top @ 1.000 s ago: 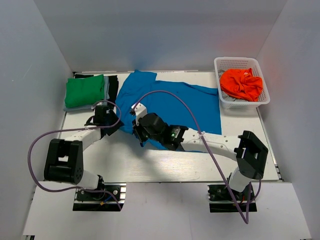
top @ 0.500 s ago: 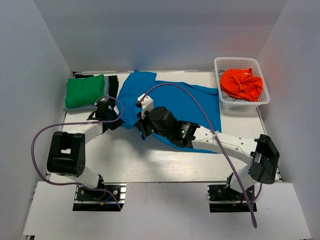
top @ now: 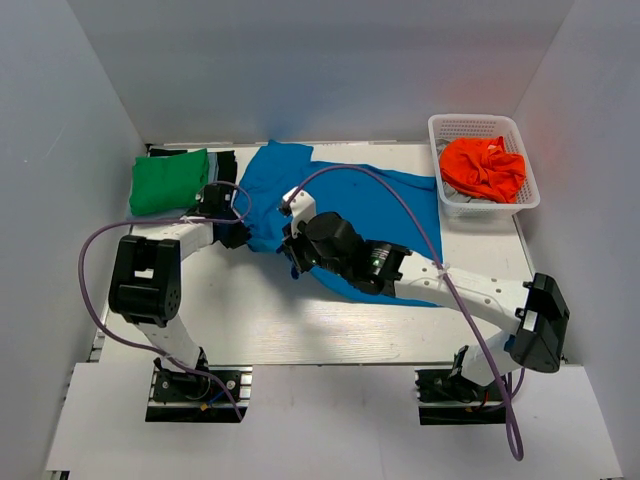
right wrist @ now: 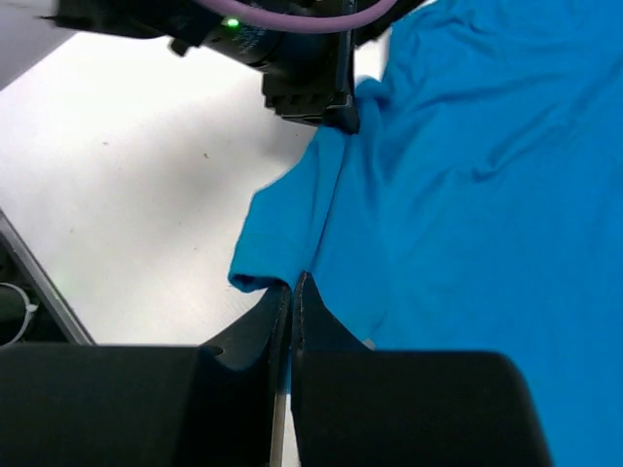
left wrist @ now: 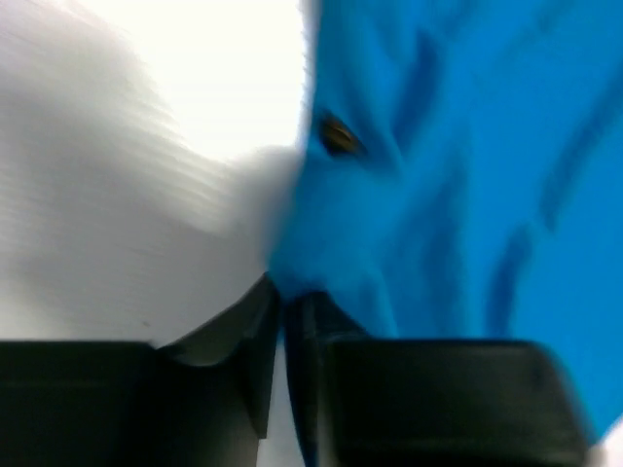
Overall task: Fold and stack the t-shirts
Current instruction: Flatten out the tshirt
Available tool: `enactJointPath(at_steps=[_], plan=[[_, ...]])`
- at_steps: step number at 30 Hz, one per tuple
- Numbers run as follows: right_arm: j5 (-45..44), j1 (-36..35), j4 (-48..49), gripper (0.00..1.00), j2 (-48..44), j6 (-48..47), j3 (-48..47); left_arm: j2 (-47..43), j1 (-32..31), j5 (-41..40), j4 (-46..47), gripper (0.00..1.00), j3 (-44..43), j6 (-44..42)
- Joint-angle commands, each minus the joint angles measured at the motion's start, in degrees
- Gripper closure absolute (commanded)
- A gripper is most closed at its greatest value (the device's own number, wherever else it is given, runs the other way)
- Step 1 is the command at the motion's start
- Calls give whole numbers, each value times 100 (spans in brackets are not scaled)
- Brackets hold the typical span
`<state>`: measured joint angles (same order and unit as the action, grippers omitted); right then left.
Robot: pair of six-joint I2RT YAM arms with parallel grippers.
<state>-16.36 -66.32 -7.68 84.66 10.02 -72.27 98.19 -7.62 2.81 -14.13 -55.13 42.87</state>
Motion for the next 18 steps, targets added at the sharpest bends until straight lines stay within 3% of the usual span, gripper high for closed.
enactJointPath(at_steps=[1,7,10,12,18], plan=[[98,-47,346,100,-653,35,-191,165,155,-1018,-344,71,-313,-121],[247,-56,373,100,-741,79,-121,-46,155,-1177,-415,67,-314,-121],[309,-47,347,100,-723,88,-129,-46,155,-1099,-354,85,-314,-121],[387,-65,268,100,-697,88,-147,-46,155,-1046,-354,93,-314,-121],[590,-56,40,100,-530,131,-191,-99,155,-782,-301,93,-314,-174]])
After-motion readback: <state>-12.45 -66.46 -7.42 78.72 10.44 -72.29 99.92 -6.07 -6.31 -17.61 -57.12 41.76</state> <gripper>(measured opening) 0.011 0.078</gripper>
